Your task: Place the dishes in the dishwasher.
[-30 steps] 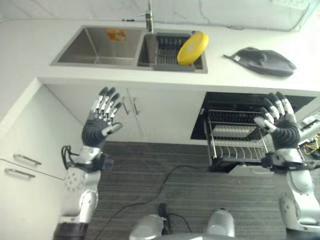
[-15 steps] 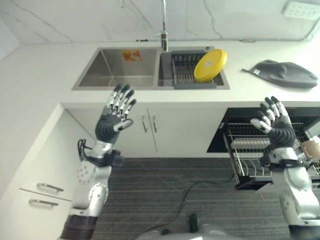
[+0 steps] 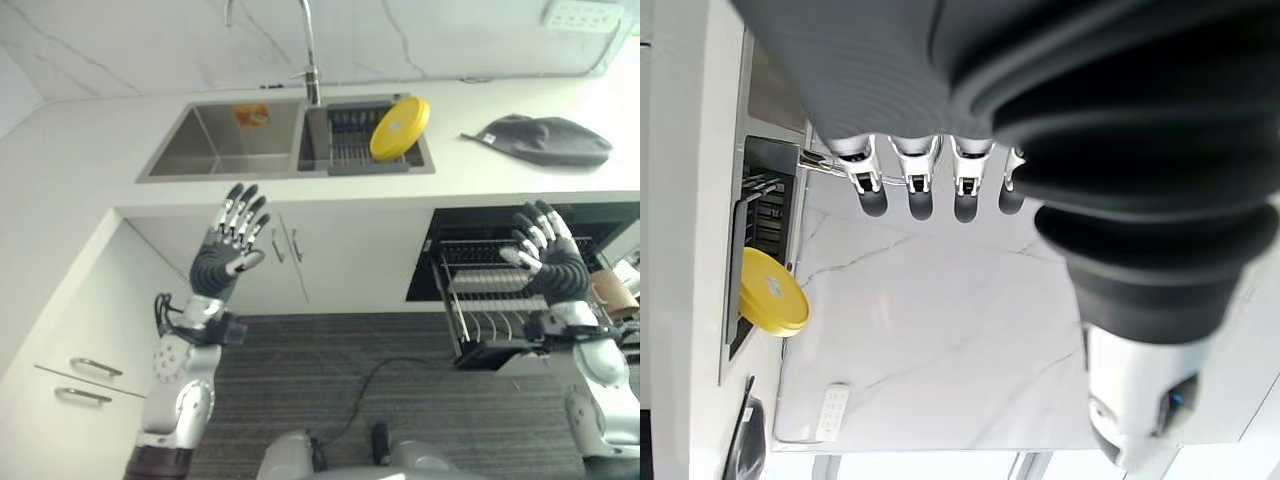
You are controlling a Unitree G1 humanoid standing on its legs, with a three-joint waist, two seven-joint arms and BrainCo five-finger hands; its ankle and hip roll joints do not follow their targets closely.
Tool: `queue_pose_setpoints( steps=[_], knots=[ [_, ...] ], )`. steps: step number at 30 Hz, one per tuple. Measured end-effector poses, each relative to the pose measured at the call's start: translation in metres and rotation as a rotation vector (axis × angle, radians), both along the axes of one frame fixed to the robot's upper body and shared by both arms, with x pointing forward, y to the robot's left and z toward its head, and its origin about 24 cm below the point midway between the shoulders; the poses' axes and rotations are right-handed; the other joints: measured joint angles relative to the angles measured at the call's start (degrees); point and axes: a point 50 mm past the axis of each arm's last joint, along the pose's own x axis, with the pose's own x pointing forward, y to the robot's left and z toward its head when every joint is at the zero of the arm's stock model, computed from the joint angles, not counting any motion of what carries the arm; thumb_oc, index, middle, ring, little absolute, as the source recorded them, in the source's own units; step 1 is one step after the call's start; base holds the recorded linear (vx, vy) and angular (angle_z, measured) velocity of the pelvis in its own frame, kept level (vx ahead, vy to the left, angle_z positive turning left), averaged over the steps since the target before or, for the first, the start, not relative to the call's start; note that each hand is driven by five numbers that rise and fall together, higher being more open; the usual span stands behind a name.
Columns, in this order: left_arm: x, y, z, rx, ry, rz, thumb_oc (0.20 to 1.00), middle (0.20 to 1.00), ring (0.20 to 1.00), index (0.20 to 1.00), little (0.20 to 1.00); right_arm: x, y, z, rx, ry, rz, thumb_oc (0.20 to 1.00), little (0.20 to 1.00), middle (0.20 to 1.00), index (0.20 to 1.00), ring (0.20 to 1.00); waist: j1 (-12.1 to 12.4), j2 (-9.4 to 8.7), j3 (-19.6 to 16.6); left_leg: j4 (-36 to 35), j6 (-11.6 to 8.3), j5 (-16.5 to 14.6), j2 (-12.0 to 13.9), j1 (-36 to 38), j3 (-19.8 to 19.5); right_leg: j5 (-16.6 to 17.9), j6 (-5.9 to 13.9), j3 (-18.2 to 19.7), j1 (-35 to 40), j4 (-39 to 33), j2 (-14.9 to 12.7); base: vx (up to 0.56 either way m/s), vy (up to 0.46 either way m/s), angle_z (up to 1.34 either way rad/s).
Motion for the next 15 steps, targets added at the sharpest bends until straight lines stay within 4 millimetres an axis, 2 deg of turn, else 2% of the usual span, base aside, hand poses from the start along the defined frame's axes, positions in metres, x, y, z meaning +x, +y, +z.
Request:
queue_pose_setpoints(
  steps=[1,2,3,4,5,6,7,8,9,10,11,12,13,14,15],
  knots=[
    [0.000,0.001,-0.003,0.000,0.013,0.006,1.000,1.000,1.000,1.000,1.000,0.001,-0.002,-0.003,-0.005,0.017,0.000,1.000,1.000,1.000,1.000,1.000,0.17,0.38,0.31,-8.21,-1.94,2.68,0.80,0.80,-1.18,0.71,1.08,0.55,1.24,-1.71,-0.03,0.52,0.271,0.03],
    [0.001,0.003,-0.005,0.000,0.022,0.013,1.000,1.000,1.000,1.000,1.000,0.001,-0.005,-0.004,-0.026,0.028,0.008,1.000,1.000,1.000,1.000,1.000,0.84,1.77,0.89,-12.98,-3.28,3.78,1.11,0.94,-3.37,0.82,1.40,1.43,2.07,-2.88,0.02,0.44,0.214,-0.09],
    [0.002,0.004,-0.008,-0.003,0.037,0.021,1.000,1.000,1.000,1.000,1.000,0.001,-0.007,-0.002,-0.049,0.030,0.016,1.000,1.000,1.000,1.000,1.000,1.66,2.54,2.41,-13.02,-3.63,4.17,1.52,0.52,-5.02,0.74,1.52,3.04,3.29,-3.54,0.02,0.41,0.224,-0.18],
    [0.002,0.004,-0.008,-0.003,0.037,0.021,1.000,1.000,1.000,1.000,1.000,0.001,-0.007,-0.002,-0.049,0.030,0.016,1.000,1.000,1.000,1.000,1.000,1.66,2.54,2.41,-13.02,-3.63,4.17,1.52,0.52,-5.02,0.74,1.52,3.04,3.29,-3.54,0.02,0.27,0.177,-0.45],
    [-0.002,0.007,-0.015,-0.009,0.064,0.033,1.000,1.000,1.000,1.000,1.000,-0.002,-0.011,-0.001,-0.075,0.041,0.023,1.000,1.000,1.000,1.000,1.000,2.88,3.72,3.44,-9.51,-3.61,6.02,1.25,0.68,-2.92,-0.37,2.95,5.84,5.04,-4.64,-2.09,0.34,0.264,-0.57],
    [-0.003,0.008,-0.013,-0.012,0.056,0.039,1.000,1.000,1.000,1.000,1.000,-0.002,-0.011,0.001,-0.086,0.037,0.030,1.000,1.000,1.000,1.000,1.000,3.67,3.41,3.69,-7.39,-3.54,5.95,0.55,0.48,-1.60,-1.11,3.94,6.67,5.56,-4.77,-3.23,0.27,0.219,-0.80],
    [-0.003,0.011,-0.010,-0.007,0.041,0.048,1.000,1.000,1.000,1.000,1.000,-0.003,-0.010,0.005,-0.094,0.021,0.042,1.000,1.000,1.000,1.000,1.000,4.00,3.06,4.23,-5.73,-2.50,6.62,0.21,0.88,0.50,-2.35,5.37,5.70,6.71,-3.28,-4.16,0.36,0.291,-0.49],
    [-0.002,0.018,-0.004,0.055,0.035,0.045,1.000,1.000,1.000,1.000,1.000,-0.006,-0.011,0.003,-0.080,0.019,0.039,1.000,1.000,1.000,1.000,1.000,3.79,0.87,4.70,-3.25,-0.73,7.26,-0.96,1.51,3.47,-4.84,4.83,4.51,7.42,1.08,-5.66,0.33,0.259,-0.30],
    [-0.002,0.019,-0.003,0.070,0.035,0.044,1.000,1.000,1.000,1.000,1.000,-0.007,-0.011,0.003,-0.076,0.018,0.036,1.000,1.000,1.000,1.000,1.000,3.49,-1.30,4.44,-2.33,0.47,7.48,-2.35,2.49,4.69,-6.24,4.95,4.61,7.56,2.14,-7.24,0.41,0.317,-0.12],
    [-0.001,0.019,-0.001,0.074,0.027,0.042,1.000,1.000,1.000,1.000,1.000,-0.008,-0.010,0.005,-0.064,0.002,0.034,1.000,1.000,1.000,1.000,1.000,3.59,-1.95,4.43,0.08,1.38,6.79,-3.18,2.02,5.22,-7.93,6.00,4.49,8.36,1.90,-8.97,0.36,0.260,-0.15],
    [0.001,0.018,0.001,0.069,0.016,0.037,1.000,1.000,1.000,1.000,1.000,-0.009,-0.008,0.006,-0.061,-0.008,0.040,1.000,1.000,1.000,1.000,1.000,3.75,-1.90,4.30,1.49,4.29,4.79,-4.09,1.84,5.60,-8.89,6.52,4.18,9.25,1.03,-9.96,0.25,0.180,-0.15],
    [0.002,0.016,0.004,0.064,0.002,0.032,1.000,1.000,1.000,1.000,1.000,-0.009,-0.005,0.009,-0.062,-0.020,0.049,1.000,1.000,1.000,1.000,1.000,3.79,-1.81,4.26,1.70,5.44,4.04,-4.94,1.87,5.73,-9.12,6.51,4.19,9.81,1.35,-10.62,0.28,0.205,-0.01],
    [0.004,0.014,0.008,0.065,-0.018,0.024,1.000,1.000,1.000,1.000,1.000,-0.009,-0.001,0.009,-0.058,-0.026,0.066,1.000,1.000,1.000,1.000,1.000,3.70,-2.28,3.97,1.62,6.60,3.62,-6.36,1.99,6.00,-6.25,8.63,2.96,9.63,2.89,-11.05,0.23,0.179,-0.06],
    [0.003,0.014,0.008,0.072,-0.014,0.025,1.000,1.000,1.000,1.000,1.000,-0.008,0.000,0.010,-0.053,-0.031,0.064,1.000,1.000,1.000,1.000,1.000,4.60,-1.95,3.86,1.56,7.61,3.60,-6.52,2.30,6.23,-4.67,10.98,1.48,9.57,2.88,-11.25,0.26,0.211,0.01],
    [0.002,0.013,0.008,0.073,-0.013,0.022,1.000,1.000,1.000,1.000,1.000,-0.008,0.000,0.010,-0.050,-0.032,0.062,1.000,1.000,1.000,1.000,1.000,4.81,-1.79,3.66,0.87,7.81,3.52,-6.68,2.71,6.09,-3.92,11.13,1.07,9.67,2.97,-11.24,0.14,0.123,-0.03]
  ],
)
